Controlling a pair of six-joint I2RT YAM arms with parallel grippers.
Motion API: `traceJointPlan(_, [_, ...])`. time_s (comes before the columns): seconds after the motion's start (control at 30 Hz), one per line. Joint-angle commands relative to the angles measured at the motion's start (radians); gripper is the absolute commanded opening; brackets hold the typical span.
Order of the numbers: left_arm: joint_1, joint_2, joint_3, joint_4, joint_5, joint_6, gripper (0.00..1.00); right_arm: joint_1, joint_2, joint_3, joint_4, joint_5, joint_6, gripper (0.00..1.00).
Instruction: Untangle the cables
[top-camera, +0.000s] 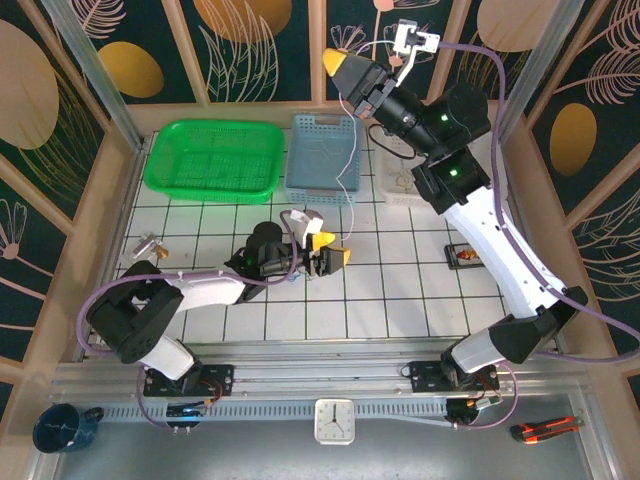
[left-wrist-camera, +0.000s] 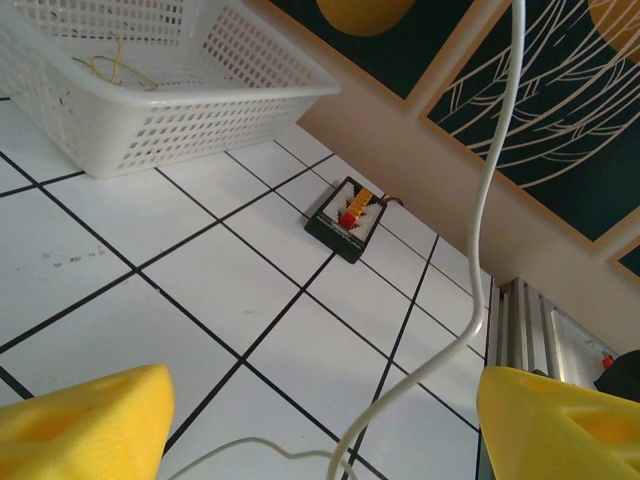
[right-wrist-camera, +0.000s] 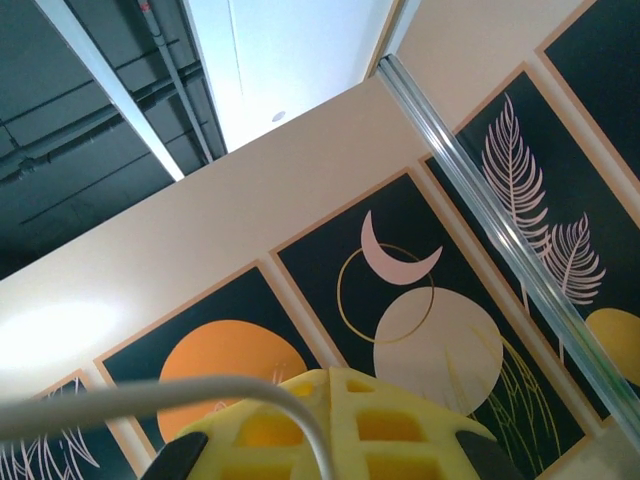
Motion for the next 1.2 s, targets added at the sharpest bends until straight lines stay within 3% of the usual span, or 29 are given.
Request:
traceJointPlan(0.0, [-0.004, 0.021, 0.046, 0.048, 0.020, -0.011, 0.79, 0.015, -0.038, -0.005, 0.050, 0.008, -0.022, 0.00])
traceJointPlan(0.13, [-0.005, 0.043, 0.063, 0.054, 0.027, -0.011, 0.69, 0.017, -0.049, -0.017, 0.044, 0.014, -0.032, 0.00])
traceJointPlan(0.37, [-0.005, 0.012, 0.060, 0.079, 0.008, -0.027, 0.01, -0.025, -0.155, -0.163, 0.032, 0.052, -0.068, 0.00])
traceJointPlan(0.6, [-0.004, -0.139, 0.076, 0.004, -0.041, -0.030, 0.00, -0.180, -0.387, -0.601, 0.099, 0.032, -0.035, 0.00])
traceJointPlan(0.77, [-0.002, -0.194, 0.116, -0.057, -0.060, -0.062, 0.00, -0.219, -0.550, -0.854, 0.089, 0.025, -0.159, 0.00])
traceJointPlan(0.97, [0.008, -0.200, 0.199, -0.095, -0.072, -0.144, 0.00, -0.225, -0.670, -1.041, 0.069, -0.009, -0.276, 0.00])
traceJointPlan(1.17, [0.033, -0.169, 0.278, -0.110, -0.028, -0.243, 0.00, -0.225, -0.664, -1.152, 0.130, -0.085, -0.286, 0.00])
